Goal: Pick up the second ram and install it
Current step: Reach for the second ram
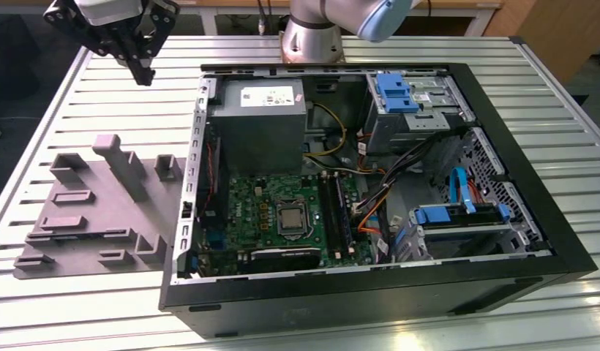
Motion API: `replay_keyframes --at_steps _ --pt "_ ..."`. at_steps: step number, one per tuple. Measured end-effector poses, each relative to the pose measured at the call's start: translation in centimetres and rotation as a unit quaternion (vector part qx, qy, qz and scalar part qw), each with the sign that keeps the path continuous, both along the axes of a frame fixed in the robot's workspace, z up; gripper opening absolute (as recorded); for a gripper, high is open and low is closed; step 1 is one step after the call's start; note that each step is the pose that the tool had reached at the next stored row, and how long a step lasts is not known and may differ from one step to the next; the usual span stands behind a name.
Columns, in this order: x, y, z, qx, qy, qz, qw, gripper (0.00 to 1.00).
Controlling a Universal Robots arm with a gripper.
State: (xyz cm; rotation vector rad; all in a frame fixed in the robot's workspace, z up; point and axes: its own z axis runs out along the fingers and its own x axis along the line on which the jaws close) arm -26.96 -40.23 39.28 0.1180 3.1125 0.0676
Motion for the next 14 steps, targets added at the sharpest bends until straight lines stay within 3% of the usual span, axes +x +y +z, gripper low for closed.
replay_keyframes --at_steps 14 --pt "-1.17 -0.03 -0.01 0.0000 0.0000 0.000 1.0000 0.11"
